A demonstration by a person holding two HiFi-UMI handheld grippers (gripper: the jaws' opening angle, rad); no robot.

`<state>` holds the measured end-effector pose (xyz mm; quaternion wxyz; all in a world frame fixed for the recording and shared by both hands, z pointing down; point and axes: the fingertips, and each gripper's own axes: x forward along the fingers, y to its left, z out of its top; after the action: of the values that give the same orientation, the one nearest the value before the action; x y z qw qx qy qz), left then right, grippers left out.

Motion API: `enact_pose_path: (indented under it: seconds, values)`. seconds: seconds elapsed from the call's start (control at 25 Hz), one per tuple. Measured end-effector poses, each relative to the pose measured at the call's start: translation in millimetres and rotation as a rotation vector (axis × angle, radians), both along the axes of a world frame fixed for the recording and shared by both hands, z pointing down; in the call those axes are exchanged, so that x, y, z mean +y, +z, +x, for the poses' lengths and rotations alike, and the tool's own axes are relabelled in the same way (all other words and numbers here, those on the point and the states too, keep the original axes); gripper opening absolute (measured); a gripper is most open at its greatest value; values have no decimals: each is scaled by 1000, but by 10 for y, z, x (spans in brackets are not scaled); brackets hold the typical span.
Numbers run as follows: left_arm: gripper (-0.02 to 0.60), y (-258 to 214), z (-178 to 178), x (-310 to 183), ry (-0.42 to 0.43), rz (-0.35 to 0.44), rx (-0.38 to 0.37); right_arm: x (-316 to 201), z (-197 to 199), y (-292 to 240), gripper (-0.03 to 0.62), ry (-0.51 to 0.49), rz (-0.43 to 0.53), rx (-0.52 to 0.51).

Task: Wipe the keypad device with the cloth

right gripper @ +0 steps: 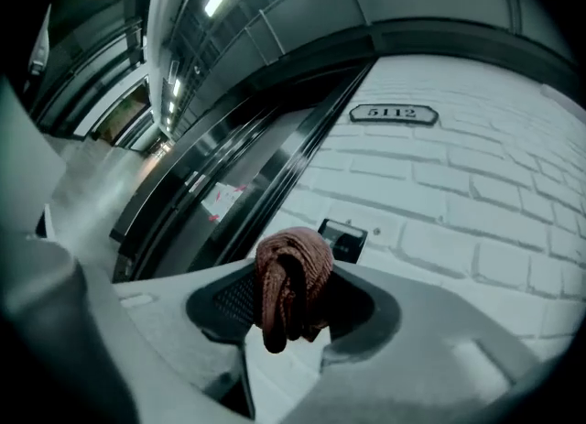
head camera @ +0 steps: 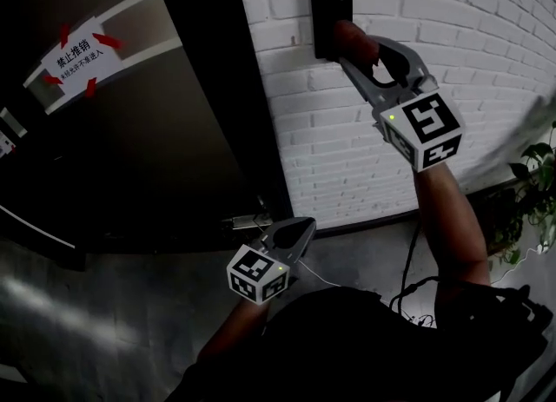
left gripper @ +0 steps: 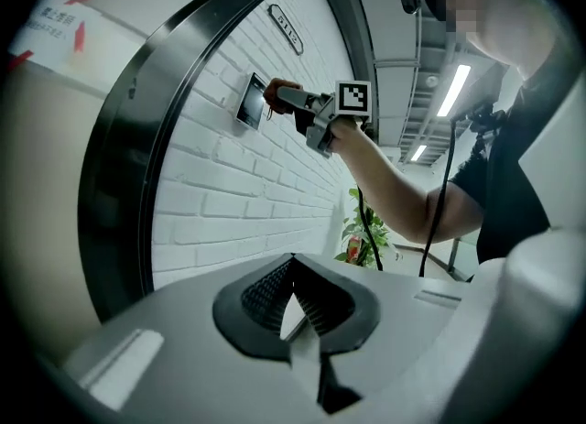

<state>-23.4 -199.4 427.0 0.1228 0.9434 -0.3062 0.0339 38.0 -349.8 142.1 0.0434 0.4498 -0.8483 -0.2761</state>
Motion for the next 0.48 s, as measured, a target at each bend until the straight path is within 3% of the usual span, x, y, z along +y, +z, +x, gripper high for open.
enact_pose_path:
  seconds: [0.28,0.48]
  values:
    - [17,81,-309,-100,-130,8,-8,-297,-57,-540,160,99,120,45]
    - [17,109,-473,-92,-174,-1,-11,-497,-140,-633,160,148,121,73]
